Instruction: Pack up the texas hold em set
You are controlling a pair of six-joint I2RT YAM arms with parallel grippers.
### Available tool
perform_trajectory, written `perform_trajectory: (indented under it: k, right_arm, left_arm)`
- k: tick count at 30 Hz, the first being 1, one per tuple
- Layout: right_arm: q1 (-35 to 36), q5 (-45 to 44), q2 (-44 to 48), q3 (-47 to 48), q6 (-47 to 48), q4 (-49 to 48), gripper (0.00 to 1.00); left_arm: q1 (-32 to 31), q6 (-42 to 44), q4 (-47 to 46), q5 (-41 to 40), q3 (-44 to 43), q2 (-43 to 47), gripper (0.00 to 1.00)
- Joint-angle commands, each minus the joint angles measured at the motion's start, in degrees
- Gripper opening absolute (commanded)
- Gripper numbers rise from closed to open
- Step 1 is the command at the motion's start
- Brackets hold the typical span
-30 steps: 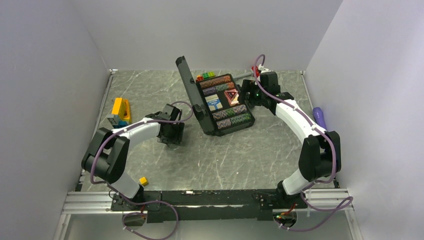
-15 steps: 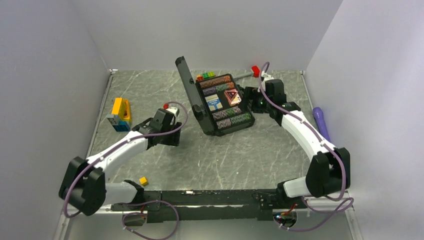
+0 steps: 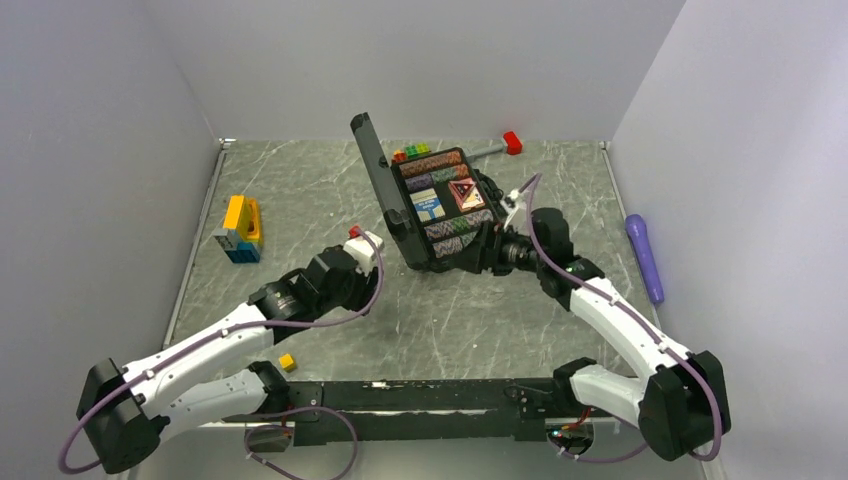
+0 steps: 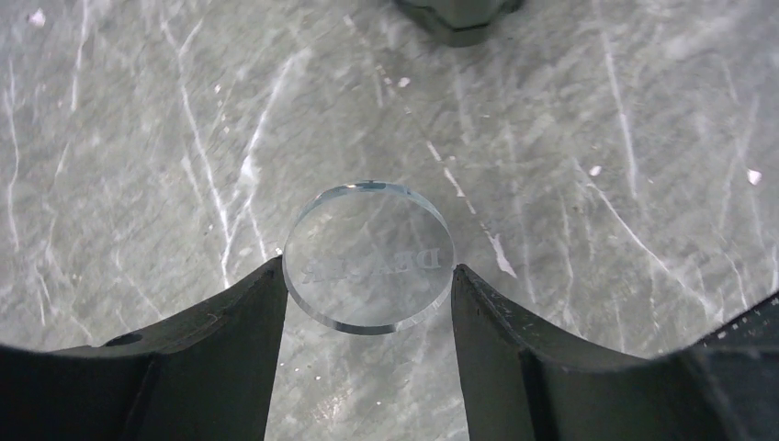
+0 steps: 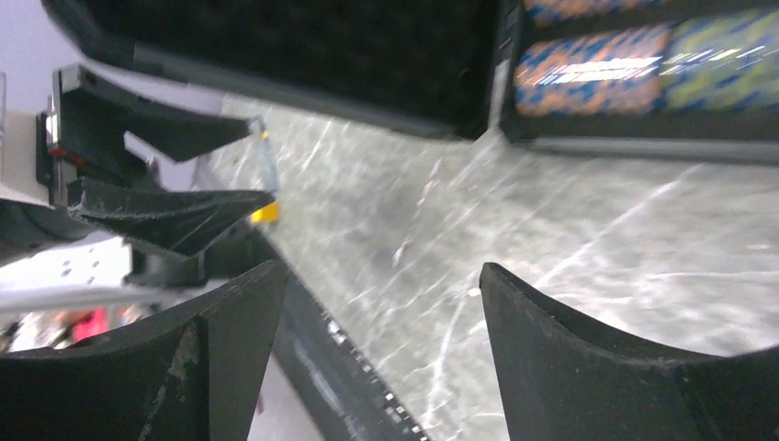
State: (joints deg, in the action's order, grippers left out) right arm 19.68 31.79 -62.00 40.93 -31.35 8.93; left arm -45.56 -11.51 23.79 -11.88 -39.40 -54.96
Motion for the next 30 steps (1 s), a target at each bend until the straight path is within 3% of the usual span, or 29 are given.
perform_trajectory:
  k: [1,8,14,24,30]
  right_arm:
    - [5.8,6.1,1.2,-5.9,-12.9,-16.4,0.8]
    - [16.9,2.6,-5.1,-7.1,-18.3,-24.2,0.76]
    - [22.1,2.6,-10.4,-4.4,-19.1,-27.1,0.64]
    - [25.3,1.3,-14.3,-2.5,-18.9,-28.6,0.57]
    - [26.6,0.6,-16.6,-1.5,-18.1,-28.7,0.45]
  left_arm:
    - [-4.8,4.1,-5.7,-1.2,1.1,3.2,0.31]
    - [-13.3,7.4,-9.1,-1.4,3.2,6.3,0.32]
    - [-16.3,9.2,-11.5,-0.5,4.1,7.0,0.33]
    - [-17.2,10.0,-13.0,0.3,3.9,6.3,0.32]
    - [-17.5,10.1,-13.7,1.3,4.3,6.6,0.32]
